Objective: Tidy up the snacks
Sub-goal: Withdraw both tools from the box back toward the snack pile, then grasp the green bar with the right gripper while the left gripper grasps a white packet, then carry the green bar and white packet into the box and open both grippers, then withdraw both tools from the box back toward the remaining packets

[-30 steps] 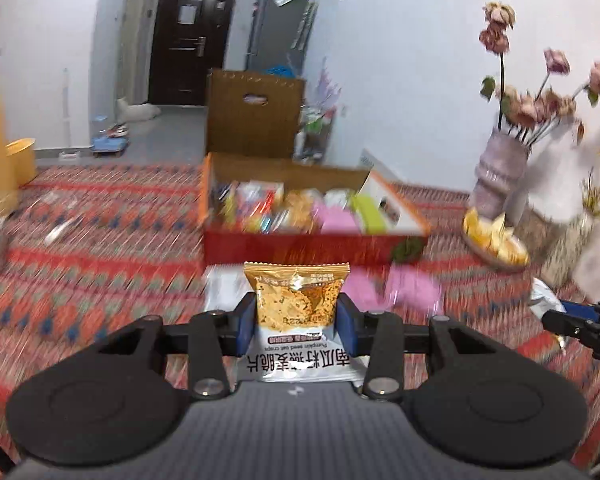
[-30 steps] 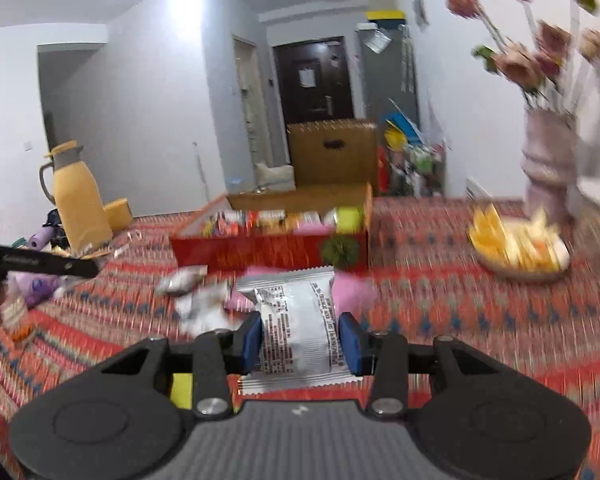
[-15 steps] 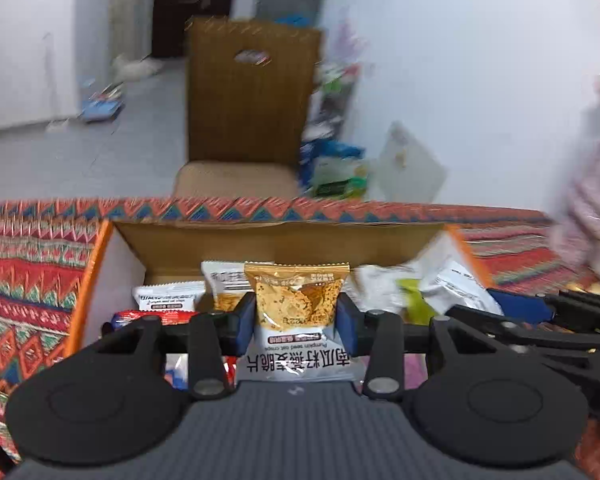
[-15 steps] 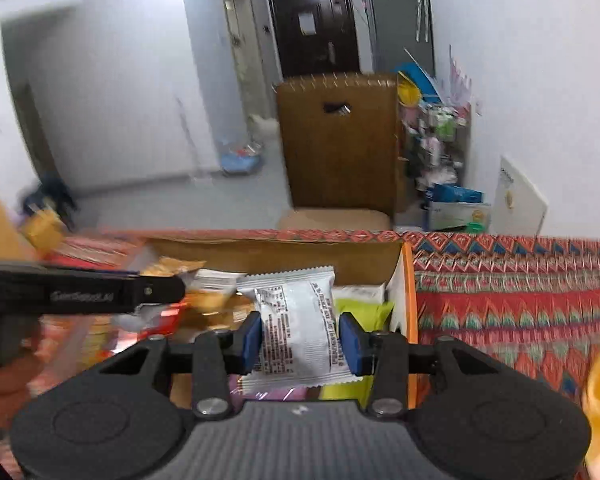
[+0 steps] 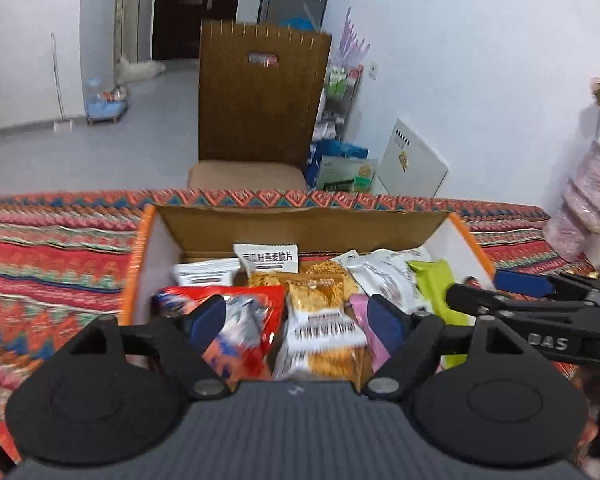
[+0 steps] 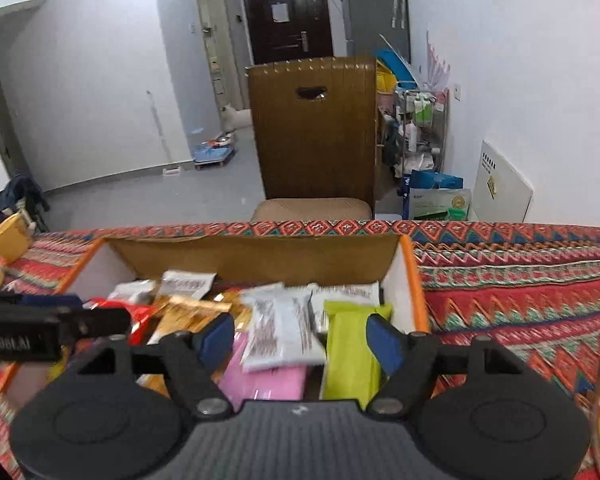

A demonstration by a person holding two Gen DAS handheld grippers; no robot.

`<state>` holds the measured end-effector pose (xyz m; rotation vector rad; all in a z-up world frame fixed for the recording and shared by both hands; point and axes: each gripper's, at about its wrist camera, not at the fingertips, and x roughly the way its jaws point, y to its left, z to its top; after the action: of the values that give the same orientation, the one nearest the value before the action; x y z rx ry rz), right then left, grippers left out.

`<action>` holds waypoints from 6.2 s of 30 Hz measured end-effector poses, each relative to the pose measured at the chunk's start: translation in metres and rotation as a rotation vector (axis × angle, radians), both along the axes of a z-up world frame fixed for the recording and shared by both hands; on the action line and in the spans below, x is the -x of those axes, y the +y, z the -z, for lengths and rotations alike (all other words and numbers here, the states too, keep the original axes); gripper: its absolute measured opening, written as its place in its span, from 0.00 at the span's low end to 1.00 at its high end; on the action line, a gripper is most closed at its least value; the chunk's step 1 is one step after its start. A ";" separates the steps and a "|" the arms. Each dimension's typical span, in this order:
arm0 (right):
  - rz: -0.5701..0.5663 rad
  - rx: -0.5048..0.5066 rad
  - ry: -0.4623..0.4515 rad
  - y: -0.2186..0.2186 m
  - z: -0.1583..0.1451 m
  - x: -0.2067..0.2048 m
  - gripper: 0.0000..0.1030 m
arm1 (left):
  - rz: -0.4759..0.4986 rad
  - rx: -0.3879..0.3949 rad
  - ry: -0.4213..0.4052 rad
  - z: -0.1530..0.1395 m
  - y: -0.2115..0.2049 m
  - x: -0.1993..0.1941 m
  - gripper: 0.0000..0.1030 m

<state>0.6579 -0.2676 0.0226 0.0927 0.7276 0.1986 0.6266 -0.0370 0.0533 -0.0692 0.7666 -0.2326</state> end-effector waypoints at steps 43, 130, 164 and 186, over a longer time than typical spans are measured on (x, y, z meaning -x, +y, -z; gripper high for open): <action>-0.082 0.143 -0.252 0.013 0.045 0.514 0.89 | -0.142 0.003 -0.155 0.060 0.095 0.492 1.00; -0.015 -0.011 -0.151 -0.006 0.028 0.477 0.31 | -0.025 0.078 -0.117 0.015 0.071 0.414 0.40; 0.107 0.037 -0.062 0.005 0.022 0.044 0.65 | 0.003 0.022 0.002 0.030 0.013 0.050 0.78; -0.066 0.262 -0.361 -0.026 -0.041 0.460 1.00 | -0.143 -0.058 -0.198 0.014 0.105 0.459 1.00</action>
<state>0.1981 -0.2936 0.0637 -0.2136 0.3922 0.1755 0.1677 0.0682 0.0395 -0.0450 0.5685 -0.0799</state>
